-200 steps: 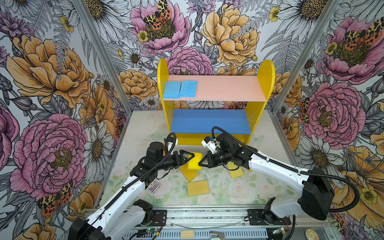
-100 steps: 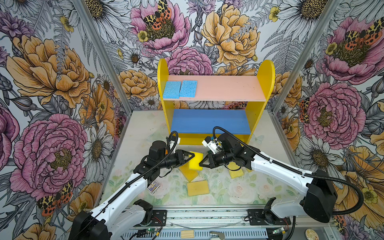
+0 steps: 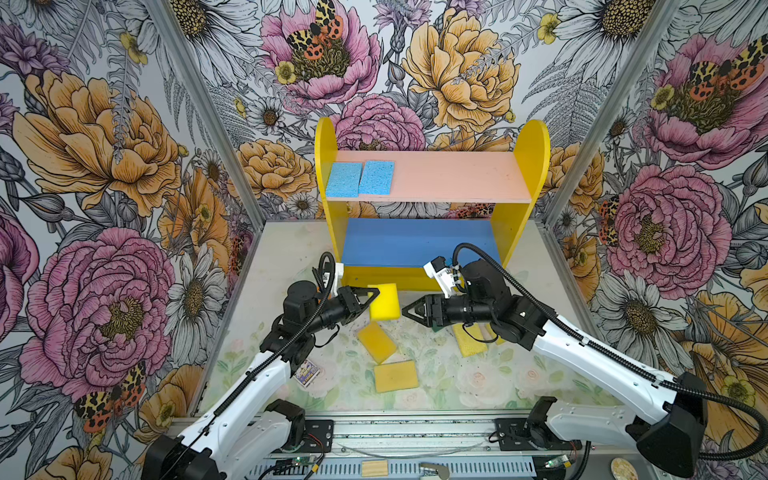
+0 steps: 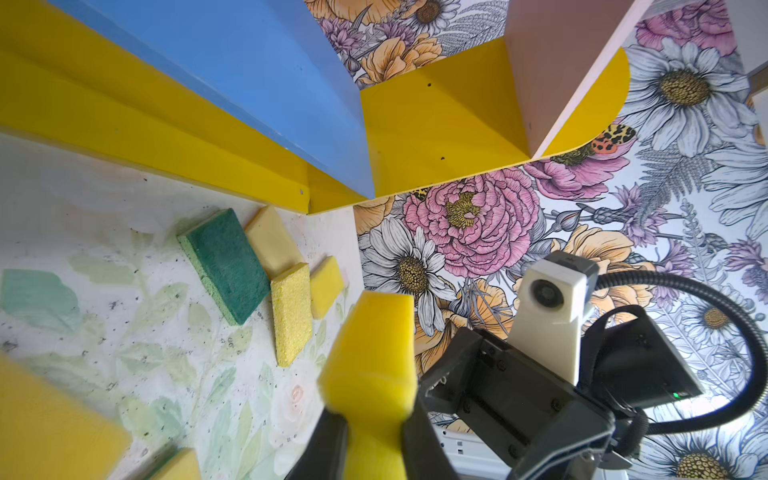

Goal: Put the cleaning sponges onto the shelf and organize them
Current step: 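Lift the yellow sponge up toward the pink top shelf with the right gripper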

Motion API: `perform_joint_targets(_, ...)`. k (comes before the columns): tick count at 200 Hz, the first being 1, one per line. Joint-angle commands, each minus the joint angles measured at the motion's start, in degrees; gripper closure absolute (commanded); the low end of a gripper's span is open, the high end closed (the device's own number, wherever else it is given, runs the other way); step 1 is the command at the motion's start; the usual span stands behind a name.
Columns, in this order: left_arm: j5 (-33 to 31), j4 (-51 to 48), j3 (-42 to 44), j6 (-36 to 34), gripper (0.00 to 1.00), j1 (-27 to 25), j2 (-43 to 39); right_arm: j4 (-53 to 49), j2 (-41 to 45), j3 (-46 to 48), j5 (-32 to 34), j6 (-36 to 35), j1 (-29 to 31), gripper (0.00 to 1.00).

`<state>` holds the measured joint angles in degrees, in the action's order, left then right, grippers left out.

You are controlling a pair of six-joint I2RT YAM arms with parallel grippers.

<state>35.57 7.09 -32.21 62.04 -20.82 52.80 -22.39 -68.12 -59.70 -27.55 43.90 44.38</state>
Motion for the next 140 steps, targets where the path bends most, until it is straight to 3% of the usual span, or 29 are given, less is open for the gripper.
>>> perform_joint_targets(1,-1.22,4.13,-1.1,2.5,0.81,-0.08,-0.59,3.33,-0.52,-1.57,1.79,2.46,0.71,0.34)
perform_joint_targets(94,-1.45,5.58,-3.21,4.69,0.81,-0.95,-2.35,8.2,-2.41,-2.26,1.96,5.19,3.43,0.34)
perform_joint_targets(140,-1.6,6.83,-3.34,4.97,0.81,-3.07,-1.56,10.25,-2.89,-2.5,3.11,6.32,3.43,0.41)
